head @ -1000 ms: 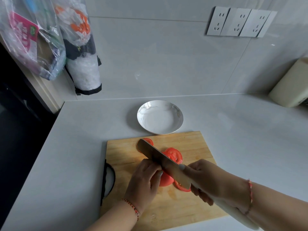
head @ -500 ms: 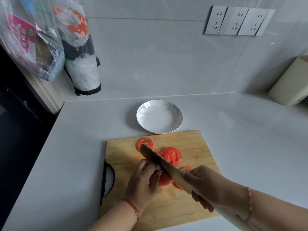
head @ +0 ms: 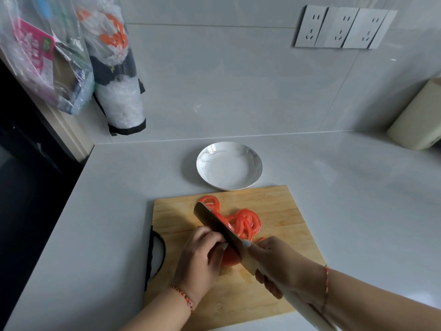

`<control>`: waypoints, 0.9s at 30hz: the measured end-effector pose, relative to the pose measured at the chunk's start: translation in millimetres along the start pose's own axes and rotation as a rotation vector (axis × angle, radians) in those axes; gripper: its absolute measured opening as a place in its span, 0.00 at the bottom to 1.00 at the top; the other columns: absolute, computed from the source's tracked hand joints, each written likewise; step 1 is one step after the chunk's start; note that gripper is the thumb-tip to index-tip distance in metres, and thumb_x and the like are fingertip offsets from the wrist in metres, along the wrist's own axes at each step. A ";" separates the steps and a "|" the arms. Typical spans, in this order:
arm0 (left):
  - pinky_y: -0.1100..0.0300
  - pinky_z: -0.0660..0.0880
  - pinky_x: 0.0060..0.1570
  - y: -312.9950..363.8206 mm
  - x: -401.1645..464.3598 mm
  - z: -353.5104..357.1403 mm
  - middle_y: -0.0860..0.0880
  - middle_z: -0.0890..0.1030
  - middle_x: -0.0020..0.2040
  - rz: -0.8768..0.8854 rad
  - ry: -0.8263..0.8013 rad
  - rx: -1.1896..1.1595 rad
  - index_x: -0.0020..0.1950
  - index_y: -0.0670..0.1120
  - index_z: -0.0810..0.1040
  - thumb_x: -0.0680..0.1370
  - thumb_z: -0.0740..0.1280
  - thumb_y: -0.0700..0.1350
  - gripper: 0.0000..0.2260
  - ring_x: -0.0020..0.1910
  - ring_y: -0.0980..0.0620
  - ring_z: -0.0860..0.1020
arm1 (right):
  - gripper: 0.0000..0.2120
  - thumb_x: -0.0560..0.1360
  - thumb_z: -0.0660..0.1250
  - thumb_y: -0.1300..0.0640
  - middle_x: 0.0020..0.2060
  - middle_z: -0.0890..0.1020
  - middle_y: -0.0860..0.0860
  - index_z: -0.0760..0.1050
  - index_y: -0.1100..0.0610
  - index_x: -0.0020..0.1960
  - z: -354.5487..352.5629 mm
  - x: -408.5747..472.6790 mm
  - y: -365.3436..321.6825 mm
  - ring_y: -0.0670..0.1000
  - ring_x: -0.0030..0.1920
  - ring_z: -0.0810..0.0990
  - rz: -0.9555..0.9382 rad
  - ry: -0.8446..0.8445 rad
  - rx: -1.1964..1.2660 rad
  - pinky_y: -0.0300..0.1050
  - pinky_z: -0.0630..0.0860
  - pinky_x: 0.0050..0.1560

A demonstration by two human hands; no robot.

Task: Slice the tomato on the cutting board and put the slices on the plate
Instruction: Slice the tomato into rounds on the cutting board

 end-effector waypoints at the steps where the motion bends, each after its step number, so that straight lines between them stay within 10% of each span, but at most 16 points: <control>1: 0.65 0.73 0.42 -0.5 -0.2 -0.4 0.56 0.74 0.46 -0.003 0.004 0.001 0.46 0.54 0.76 0.75 0.63 0.49 0.03 0.45 0.59 0.75 | 0.22 0.81 0.54 0.46 0.21 0.73 0.51 0.72 0.58 0.35 0.6 1.6 -1.8 0.47 0.16 0.68 -0.011 -0.003 -0.004 0.36 0.66 0.18; 27: 0.76 0.68 0.45 0.2 -0.5 1.4 0.55 0.74 0.45 -0.012 0.077 0.057 0.45 0.52 0.76 0.76 0.62 0.50 0.04 0.44 0.61 0.73 | 0.25 0.80 0.50 0.41 0.23 0.74 0.50 0.69 0.57 0.33 -8.5 7.9 33.8 0.45 0.17 0.71 -0.024 0.020 -0.218 0.36 0.70 0.20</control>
Point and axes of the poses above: each hand's wrist, its own x-axis towards the middle knuckle, its own z-axis out of the palm, y = z × x, the point moved 7 cm from there along x, towards the middle knuckle
